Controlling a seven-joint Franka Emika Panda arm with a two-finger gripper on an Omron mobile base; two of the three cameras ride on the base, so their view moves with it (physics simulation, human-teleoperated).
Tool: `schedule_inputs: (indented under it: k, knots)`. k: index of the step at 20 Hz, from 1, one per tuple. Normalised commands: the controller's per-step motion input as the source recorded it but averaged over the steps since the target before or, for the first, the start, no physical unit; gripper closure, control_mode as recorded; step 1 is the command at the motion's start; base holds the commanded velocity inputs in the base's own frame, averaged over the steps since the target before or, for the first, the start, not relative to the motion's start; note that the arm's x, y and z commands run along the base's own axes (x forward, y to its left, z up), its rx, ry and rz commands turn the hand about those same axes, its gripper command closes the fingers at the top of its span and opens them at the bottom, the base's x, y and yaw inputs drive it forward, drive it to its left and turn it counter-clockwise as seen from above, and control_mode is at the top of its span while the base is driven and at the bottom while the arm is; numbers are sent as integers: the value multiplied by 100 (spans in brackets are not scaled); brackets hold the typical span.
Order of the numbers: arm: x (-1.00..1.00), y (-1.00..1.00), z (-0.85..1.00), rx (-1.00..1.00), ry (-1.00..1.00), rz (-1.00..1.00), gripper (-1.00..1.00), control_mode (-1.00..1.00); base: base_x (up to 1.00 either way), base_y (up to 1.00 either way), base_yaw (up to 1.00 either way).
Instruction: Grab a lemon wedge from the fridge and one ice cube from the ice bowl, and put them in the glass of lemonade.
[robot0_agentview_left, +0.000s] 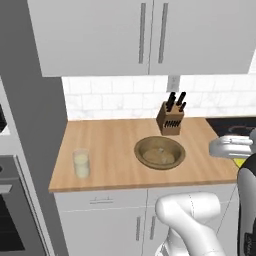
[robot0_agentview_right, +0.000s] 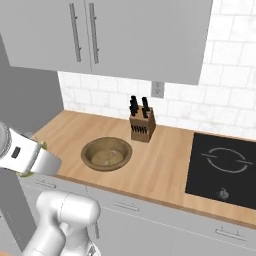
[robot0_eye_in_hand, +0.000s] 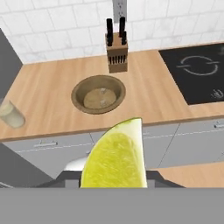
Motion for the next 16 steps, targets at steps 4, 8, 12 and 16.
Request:
schedule_inputs:
  k: [4,8,12,16]
  knots:
    - [0,0,0,0,0,0,100,100,30,0,3]
    - [0,0,0,0,0,0,100,100,55,33,10]
    - [0,0,0,0,0,0,100,100,89,24,7]
    - [0,0,0,0,0,0,100,100,77,9,3]
